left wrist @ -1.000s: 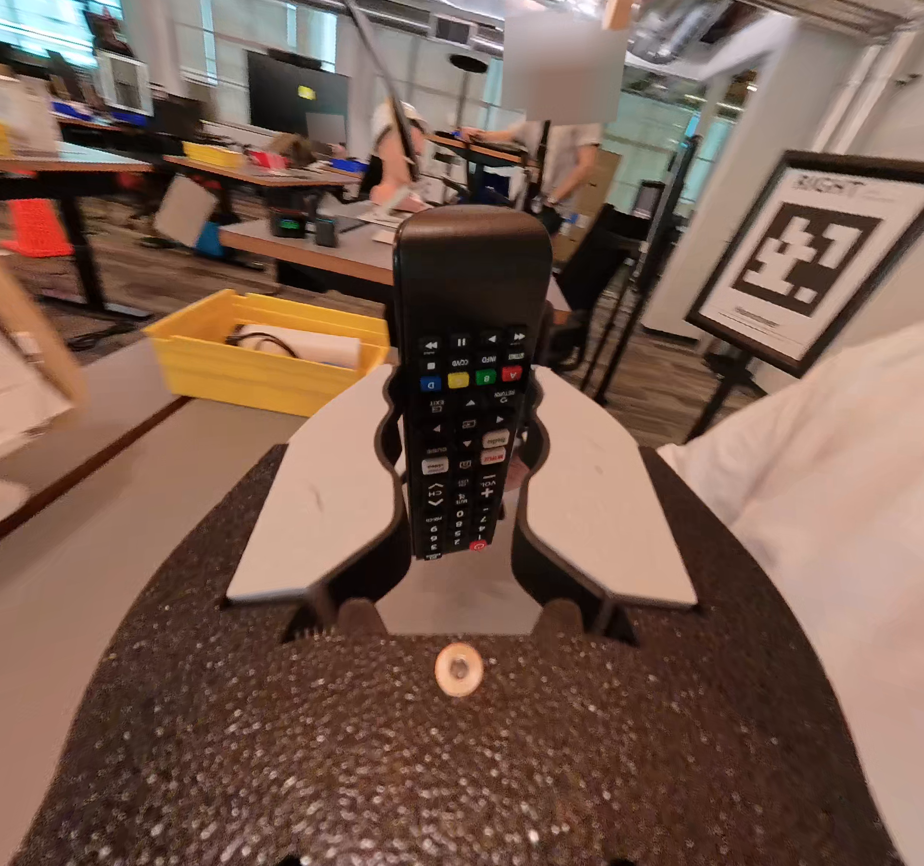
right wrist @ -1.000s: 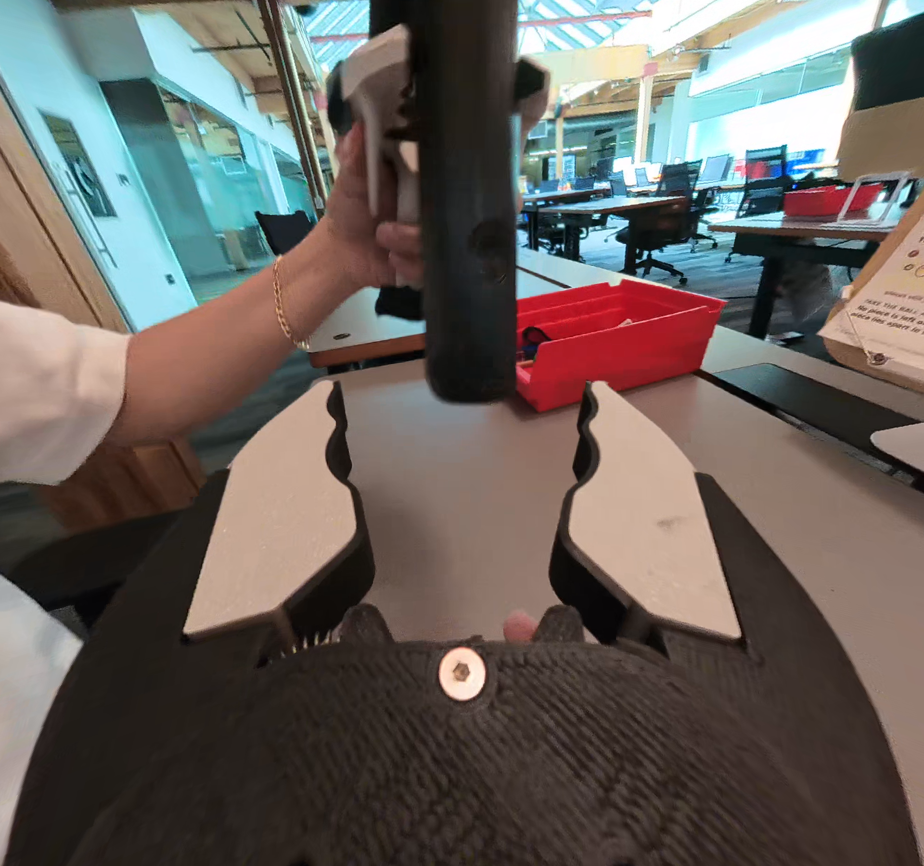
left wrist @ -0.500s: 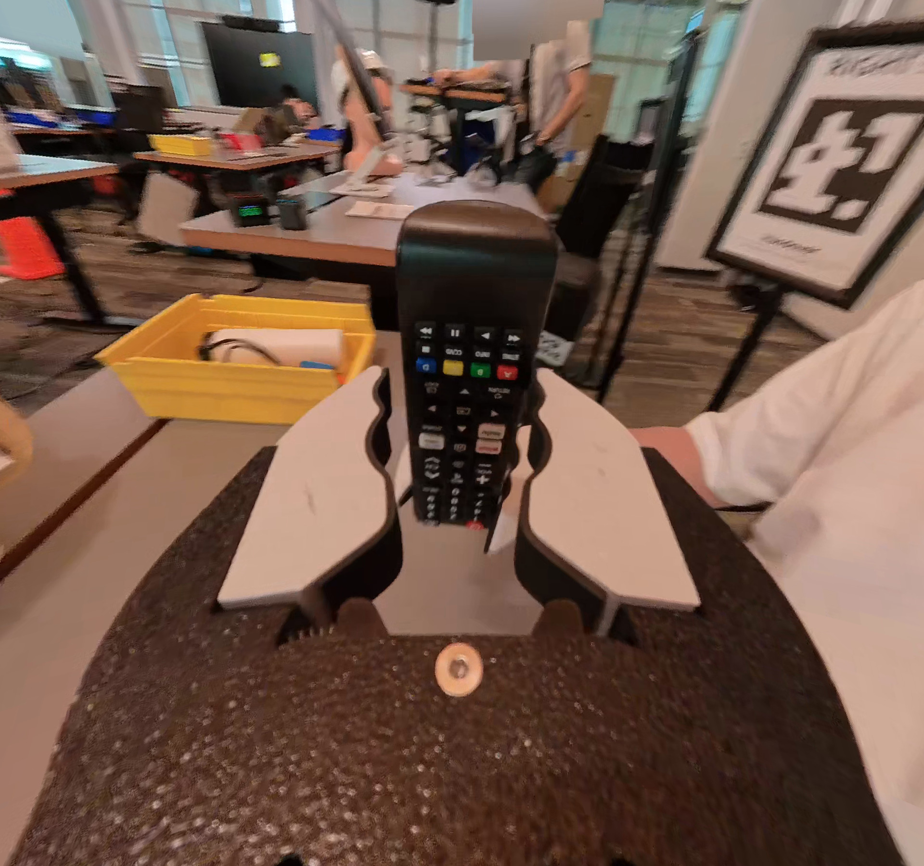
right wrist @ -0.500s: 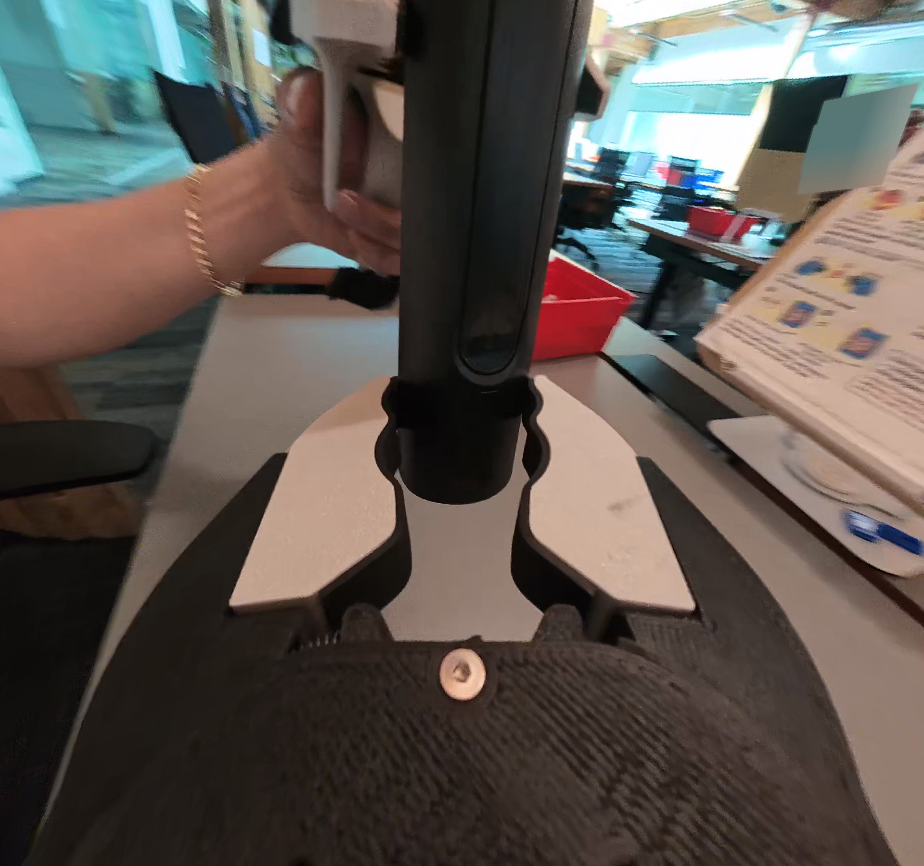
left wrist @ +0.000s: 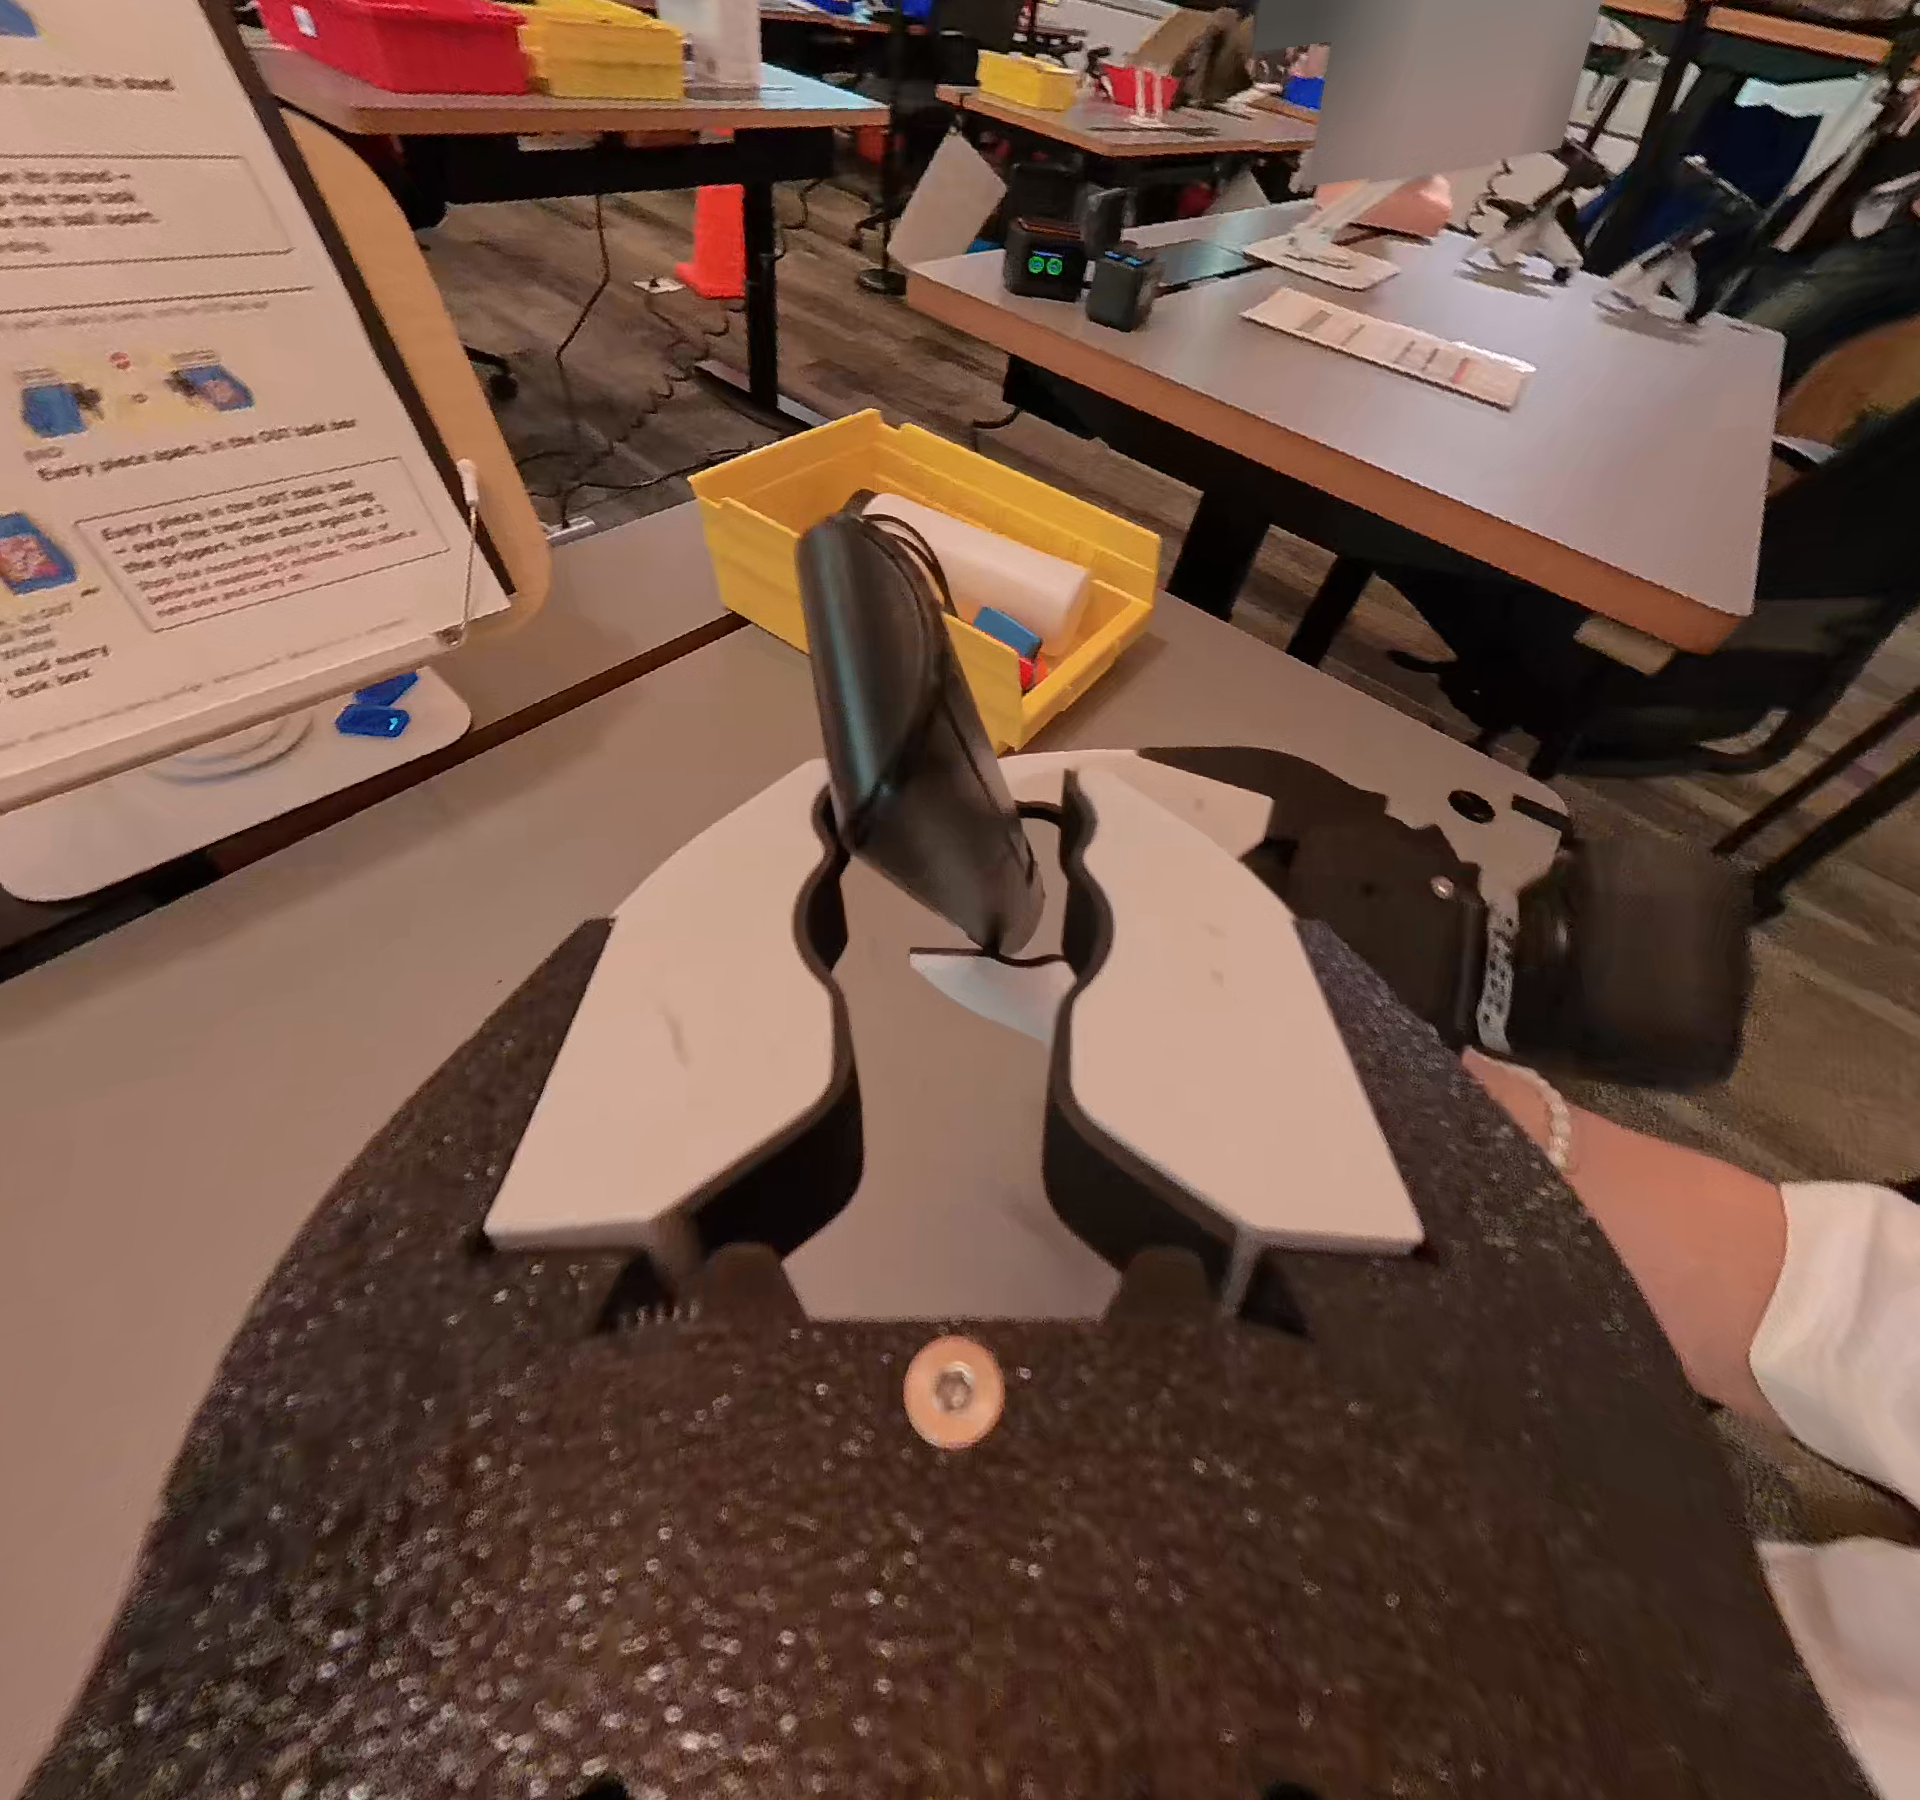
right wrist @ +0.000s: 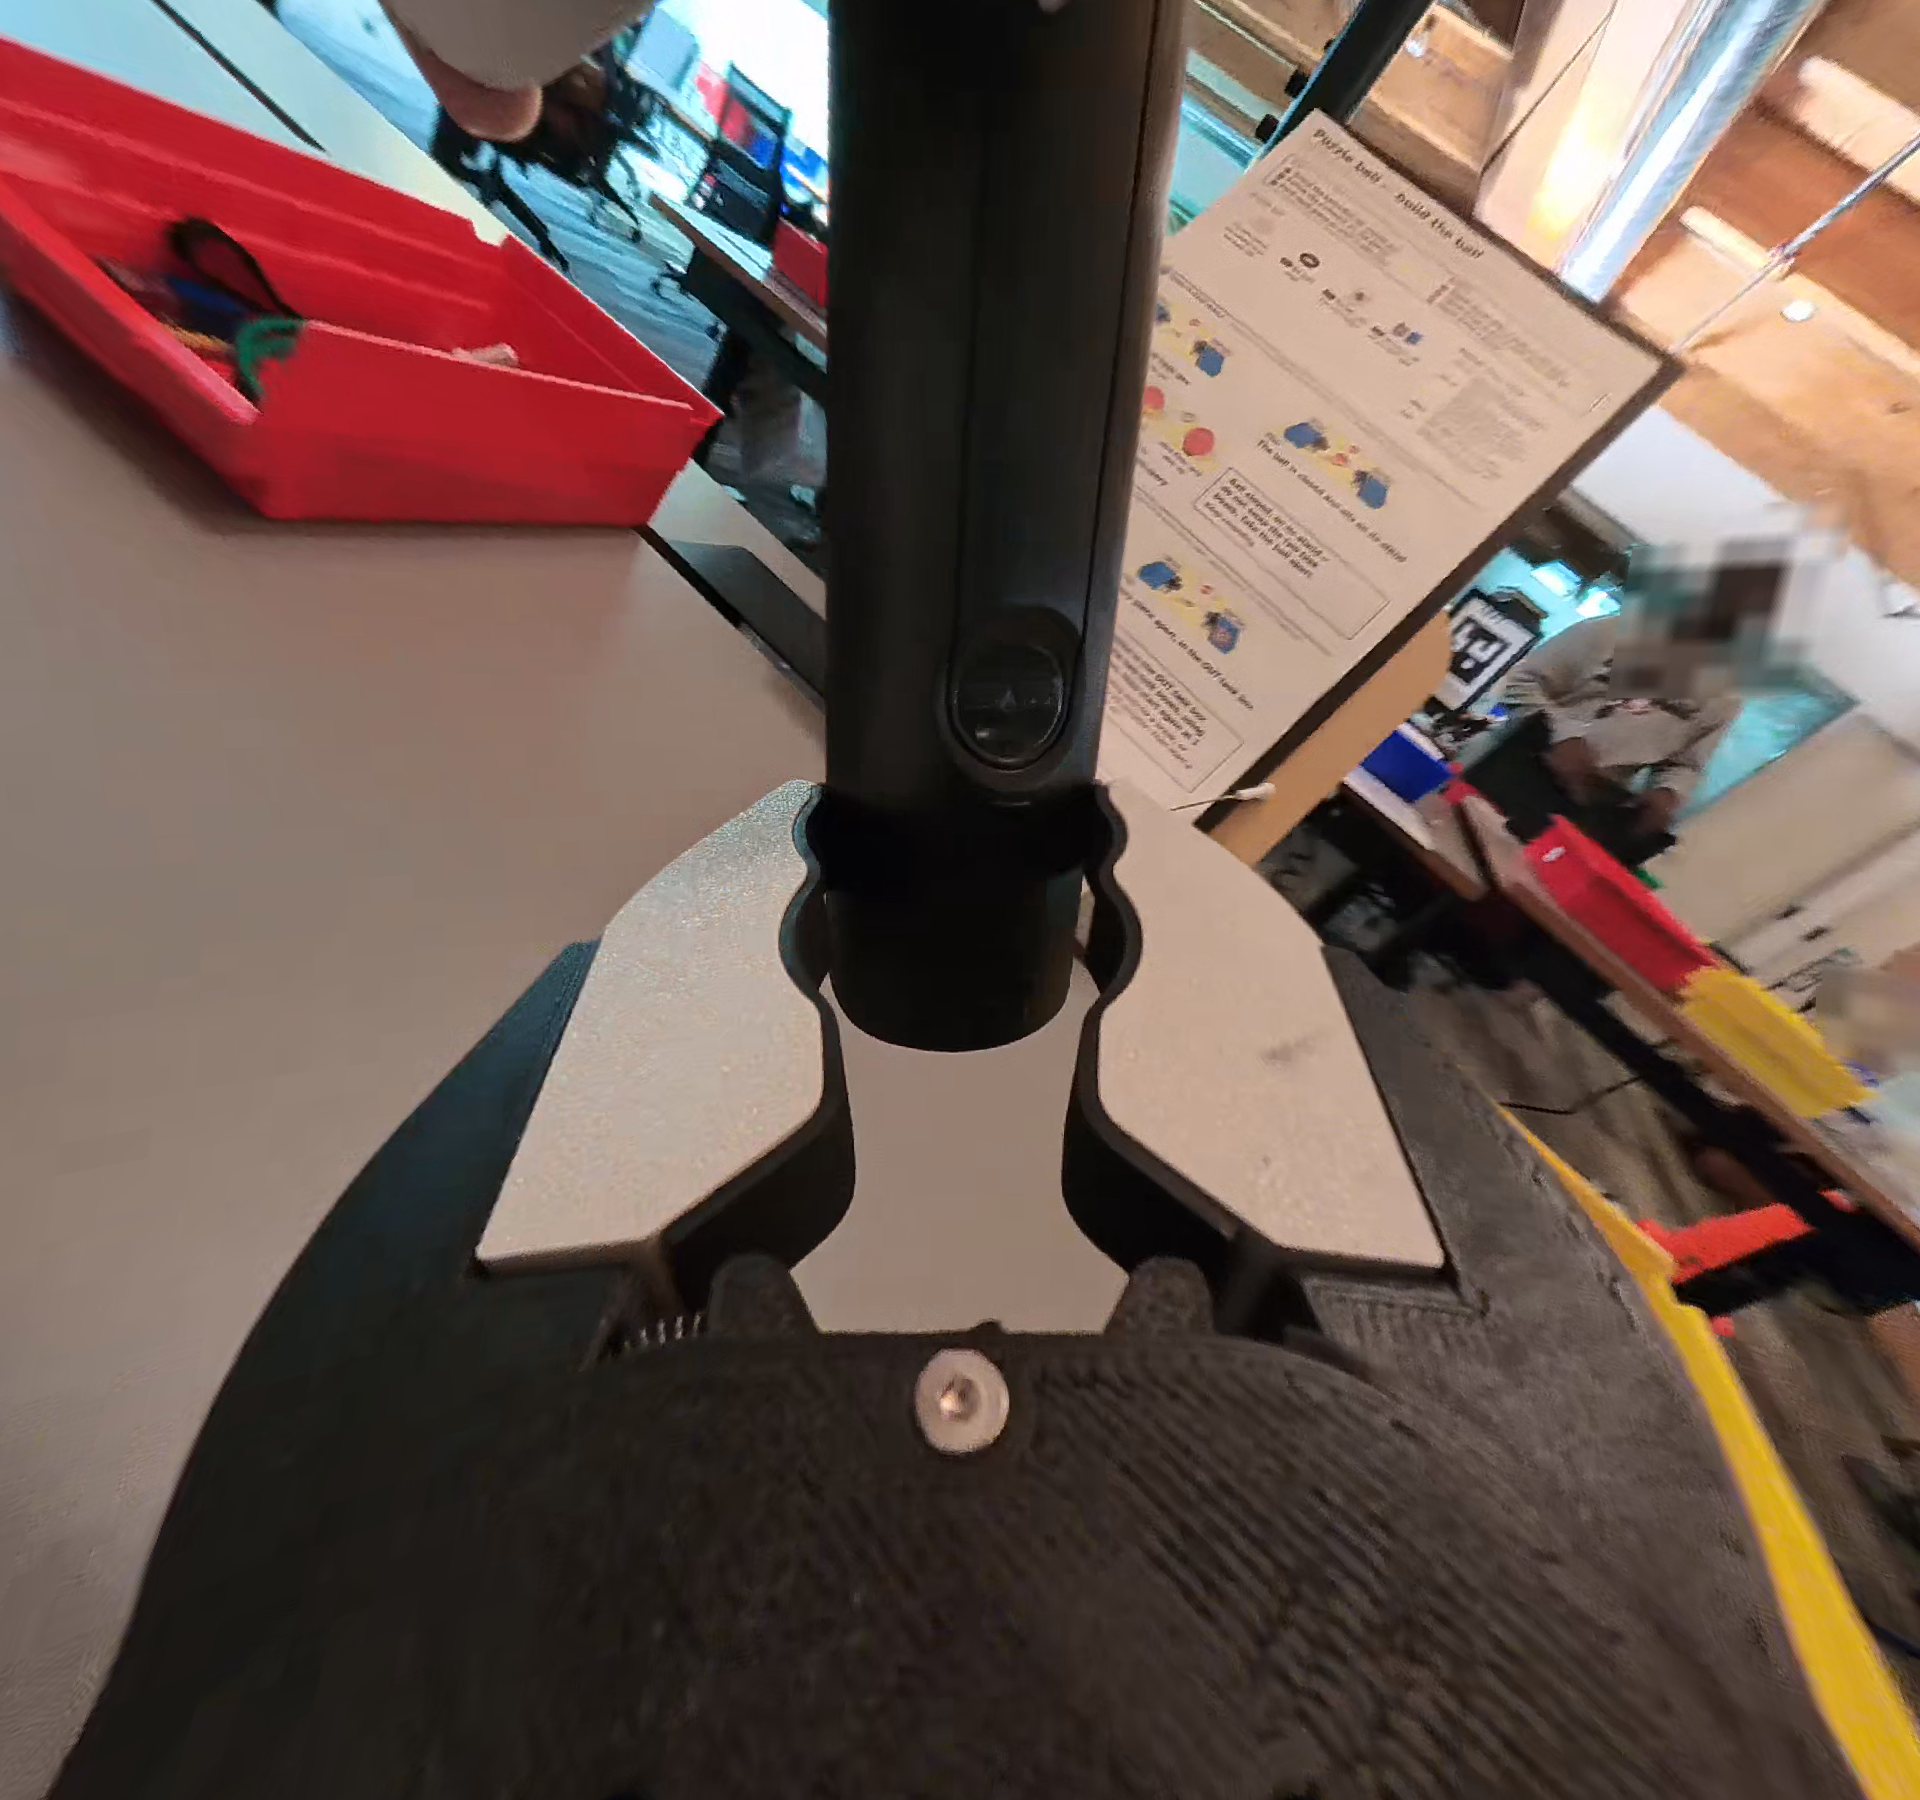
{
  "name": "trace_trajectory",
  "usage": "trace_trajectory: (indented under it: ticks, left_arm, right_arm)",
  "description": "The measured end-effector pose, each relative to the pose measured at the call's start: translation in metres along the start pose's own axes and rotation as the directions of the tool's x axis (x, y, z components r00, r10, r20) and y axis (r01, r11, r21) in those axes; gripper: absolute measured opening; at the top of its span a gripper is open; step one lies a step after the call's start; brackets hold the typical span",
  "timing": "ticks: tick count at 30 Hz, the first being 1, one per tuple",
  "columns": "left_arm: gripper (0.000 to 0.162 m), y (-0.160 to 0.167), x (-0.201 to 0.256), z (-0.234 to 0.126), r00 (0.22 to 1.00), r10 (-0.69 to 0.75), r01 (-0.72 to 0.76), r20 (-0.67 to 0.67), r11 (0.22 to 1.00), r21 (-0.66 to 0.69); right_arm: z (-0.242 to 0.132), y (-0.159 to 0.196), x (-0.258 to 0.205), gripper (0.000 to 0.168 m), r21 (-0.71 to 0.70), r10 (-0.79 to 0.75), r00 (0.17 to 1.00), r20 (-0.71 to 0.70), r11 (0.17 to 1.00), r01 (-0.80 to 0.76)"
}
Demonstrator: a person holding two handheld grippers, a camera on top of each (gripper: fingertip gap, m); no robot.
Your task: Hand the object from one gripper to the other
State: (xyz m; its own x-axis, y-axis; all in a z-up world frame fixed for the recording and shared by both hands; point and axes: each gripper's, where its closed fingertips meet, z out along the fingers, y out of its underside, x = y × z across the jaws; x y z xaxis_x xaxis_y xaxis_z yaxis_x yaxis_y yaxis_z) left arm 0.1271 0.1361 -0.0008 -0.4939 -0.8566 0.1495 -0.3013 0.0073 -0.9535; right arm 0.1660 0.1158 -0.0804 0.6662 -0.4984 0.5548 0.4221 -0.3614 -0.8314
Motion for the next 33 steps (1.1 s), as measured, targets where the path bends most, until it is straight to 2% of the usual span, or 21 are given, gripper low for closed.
trace_trajectory:
  ticks: [2, 6, 9, 11, 13, 15, 17, 19, 21, 23, 26, 30, 33]
  left_arm:
    - [0.028, 0.001, -0.004, 0.002, 0.999, -0.025, 0.024, 0.024, 1.000, 0.008]
    - [0.025, -0.001, -0.003, 0.005, 0.999, -0.036, 0.038, -0.028, 0.998, 0.047]
    - [0.024, -0.001, 0.000, 0.005, 0.994, 0.000, 0.009, -0.110, 0.997, 0.075]
    - [0.024, -0.003, -0.001, 0.002, 0.987, 0.027, -0.012, -0.159, 0.995, 0.095]
    - [0.024, -0.008, -0.001, -0.004, 0.976, 0.052, -0.025, -0.210, 0.992, 0.126]
    - [0.024, -0.013, 0.004, -0.012, 0.952, 0.063, -0.014, -0.299, 0.987, 0.162]
    - [0.024, -0.015, 0.010, -0.018, 0.916, 0.084, -0.005, -0.391, 0.980, 0.199]
    - [0.023, -0.016, 0.013, -0.022, 0.883, 0.101, 0.010, -0.459, 0.973, 0.232]
    - [0.023, -0.016, 0.014, -0.026, 0.853, 0.120, 0.023, -0.507, 0.963, 0.268]
    - [0.024, -0.013, 0.015, -0.028, 0.825, 0.122, 0.038, -0.552, 0.962, 0.269]
    - [0.024, -0.012, 0.014, -0.031, 0.805, 0.130, 0.050, -0.579, 0.957, 0.285]
    - [0.025, -0.012, 0.010, -0.030, 0.825, 0.108, 0.066, -0.555, 0.957, 0.283]
    - [0.042, -0.020, 0.000, -0.028, 0.868, 0.064, 0.100, -0.492, 0.949, 0.298]
  right_arm:
    - [-0.002, -0.005, 0.000, 0.047, 0.009, -0.054, 0.998, -0.023, 0.999, 0.054]
    - [-0.002, -0.006, -0.001, 0.047, 0.019, -0.038, 0.999, -0.010, 0.999, 0.038]
    - [-0.004, -0.007, -0.005, 0.049, 0.070, 0.017, 0.997, 0.081, 0.997, -0.023]
    - [-0.011, -0.014, -0.012, 0.053, 0.129, 0.127, 0.965, 0.229, 0.979, -0.159]
    - [-0.021, -0.026, -0.007, 0.067, 0.163, 0.333, 0.866, 0.373, 0.896, -0.414]
    - [-0.031, -0.036, 0.004, 0.071, 0.152, 0.502, 0.689, 0.523, 0.740, -0.655]
    - [-0.034, -0.035, 0.010, 0.071, 0.092, 0.575, 0.539, 0.616, 0.627, -0.774]
    - [-0.036, -0.031, 0.003, 0.067, 0.048, 0.563, 0.490, 0.665, 0.623, -0.780]
    - [-0.043, -0.034, -0.011, 0.057, 0.030, 0.507, 0.475, 0.719, 0.661, -0.750]
    - [-0.049, -0.043, -0.015, 0.030, 0.088, 0.447, 0.493, 0.746, 0.668, -0.739]
    - [-0.051, -0.048, -0.018, 0.027, 0.100, 0.420, 0.486, 0.766, 0.669, -0.736]
    - [-0.049, -0.049, -0.014, 0.024, 0.126, 0.421, 0.486, 0.766, 0.643, -0.755]
    - [-0.046, -0.048, -0.011, 0.023, 0.178, 0.401, 0.560, 0.725, 0.676, -0.715]
